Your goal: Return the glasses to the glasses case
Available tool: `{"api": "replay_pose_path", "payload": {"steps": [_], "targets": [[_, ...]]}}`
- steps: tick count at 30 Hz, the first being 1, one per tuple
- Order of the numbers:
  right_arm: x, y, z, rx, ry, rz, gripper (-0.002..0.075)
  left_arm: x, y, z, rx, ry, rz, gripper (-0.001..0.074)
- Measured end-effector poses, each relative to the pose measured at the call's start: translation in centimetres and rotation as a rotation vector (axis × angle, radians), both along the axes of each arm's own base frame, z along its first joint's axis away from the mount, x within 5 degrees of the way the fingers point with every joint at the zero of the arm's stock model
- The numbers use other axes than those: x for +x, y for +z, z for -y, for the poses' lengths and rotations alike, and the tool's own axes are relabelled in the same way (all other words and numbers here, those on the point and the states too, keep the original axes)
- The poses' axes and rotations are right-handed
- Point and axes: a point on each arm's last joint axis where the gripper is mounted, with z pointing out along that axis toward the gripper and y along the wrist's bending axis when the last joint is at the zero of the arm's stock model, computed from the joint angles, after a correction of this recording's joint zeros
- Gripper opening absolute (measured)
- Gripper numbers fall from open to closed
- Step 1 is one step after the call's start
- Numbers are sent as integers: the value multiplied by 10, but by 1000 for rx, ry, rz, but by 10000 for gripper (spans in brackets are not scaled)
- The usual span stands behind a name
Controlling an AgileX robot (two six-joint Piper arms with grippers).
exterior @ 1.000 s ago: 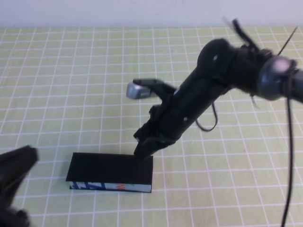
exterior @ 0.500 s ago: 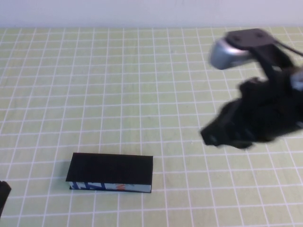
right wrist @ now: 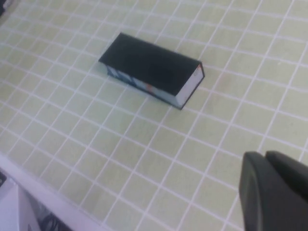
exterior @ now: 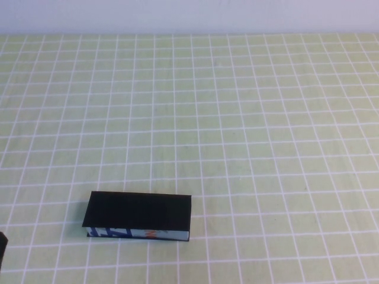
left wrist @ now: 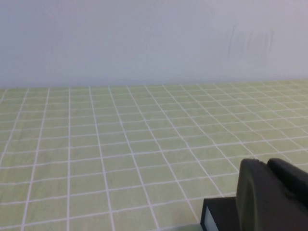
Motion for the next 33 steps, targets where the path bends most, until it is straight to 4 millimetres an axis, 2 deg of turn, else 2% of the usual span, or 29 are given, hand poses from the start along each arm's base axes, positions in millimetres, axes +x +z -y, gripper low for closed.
{"api": "replay_pose_path", "payload": {"steps": [3, 9, 15, 20, 24, 28, 33], "targets": [[-9, -16, 10, 65, -35, 107, -16, -1, -2, 2, 7, -27, -25, -1], [-8, -53, 16, 160, -101, 239, -16, -2, -6, 6, 17, -70, -63, -1], [-2, -94, 17, 50, -108, 223, -16, -2, -7, 7, 18, -76, -69, -1], [0, -112, 19, -47, -101, 253, -16, -2, -7, 7, 19, -78, -71, -1], [2, -117, 22, -73, -107, 343, -16, -2, -7, 7, 19, -78, -71, -1], [7, -123, 33, -48, -277, 425, -16, -2, -7, 7, 19, -78, -71, -1], [5, -137, 55, 10, -606, 503, -16, -2, -7, 7, 19, -78, -71, -1]]}}
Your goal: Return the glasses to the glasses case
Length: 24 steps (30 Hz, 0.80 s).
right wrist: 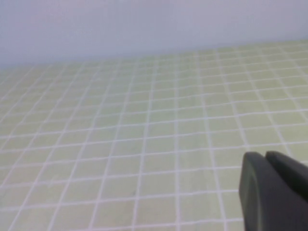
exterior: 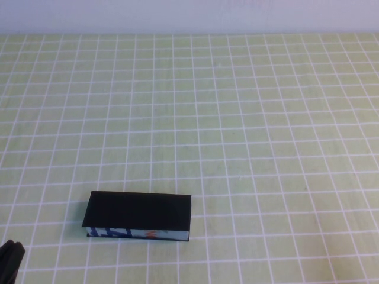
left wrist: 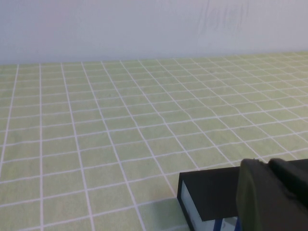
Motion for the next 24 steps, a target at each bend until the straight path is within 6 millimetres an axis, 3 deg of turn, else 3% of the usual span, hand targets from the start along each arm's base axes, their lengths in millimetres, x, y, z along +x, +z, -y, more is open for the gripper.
{"api": "replay_pose_path", "payload": {"steps": [4, 16, 24], "targets": [[-6, -6, 7, 52, -108, 49, -16, 0, 0, 0, 0, 0, 0, -1], [-9, -11, 7, 55, -114, 8, -18, 0, 0, 0, 0, -2, 1, -1], [-11, -21, 3, -91, -52, -82, -18, 0, 0, 0, 0, -2, 0, -1]]}}
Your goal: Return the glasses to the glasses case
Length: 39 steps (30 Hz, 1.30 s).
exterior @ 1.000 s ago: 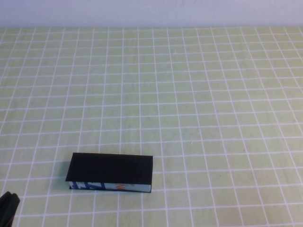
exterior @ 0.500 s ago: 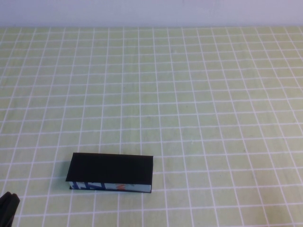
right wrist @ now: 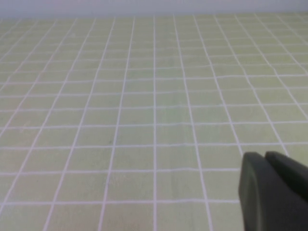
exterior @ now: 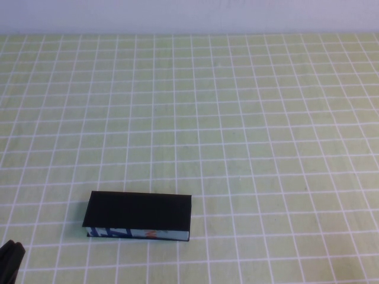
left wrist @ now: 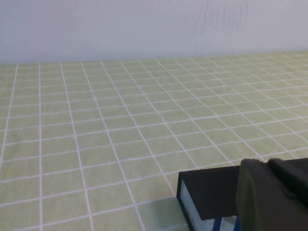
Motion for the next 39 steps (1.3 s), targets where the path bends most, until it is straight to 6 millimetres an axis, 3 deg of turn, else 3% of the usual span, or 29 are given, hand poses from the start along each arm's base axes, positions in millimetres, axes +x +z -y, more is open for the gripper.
{"api": "replay_pose_path", "payload": {"steps": [32, 35, 39], "targets": [[-1, -3, -2, 3, 22, -37, -18, 0, -1, -1, 40, 3, 7, -1], [-1, -3, -2, 4, 22, -37, -18, 1, -2, -4, 108, 39, 18, -1], [-1, -3, -2, 4, 22, -37, -18, 4, 5, -12, 68, 137, 82, -1]]}}
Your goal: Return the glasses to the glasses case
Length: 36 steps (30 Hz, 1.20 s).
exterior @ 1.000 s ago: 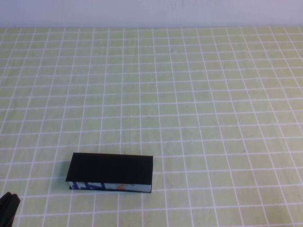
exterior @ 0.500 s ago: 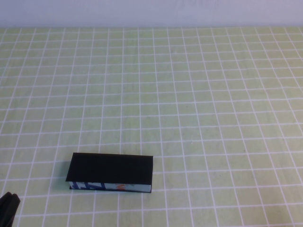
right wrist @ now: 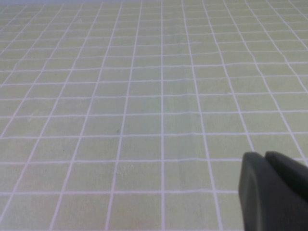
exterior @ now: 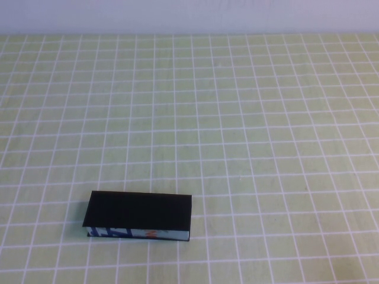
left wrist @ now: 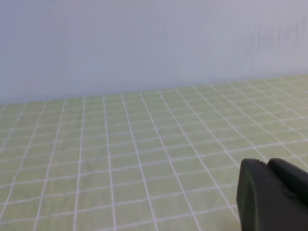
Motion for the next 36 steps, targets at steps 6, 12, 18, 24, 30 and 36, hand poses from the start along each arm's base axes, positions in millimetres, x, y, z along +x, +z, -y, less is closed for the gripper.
{"api": "replay_pose_path", "payload": {"steps": [6, 12, 18, 24, 30, 36], "targets": [[0, 0, 0, 0, 0, 0, -18, 0, 0, -1, 0, 14, 4, -1], [0, 0, 0, 0, 0, 0, -18, -2, -18, 0, 30, -8, -192, -1], [0, 0, 0, 0, 0, 0, -18, -4, -22, 1, 41, -15, -250, -1], [0, 0, 0, 0, 0, 0, -18, -4, -22, 1, 39, -15, -253, -1], [0, 0, 0, 0, 0, 0, -18, -4, -22, 1, 39, -15, -253, -1], [0, 0, 0, 0, 0, 0, -18, -4, -22, 1, 39, -15, -253, -1]]}}
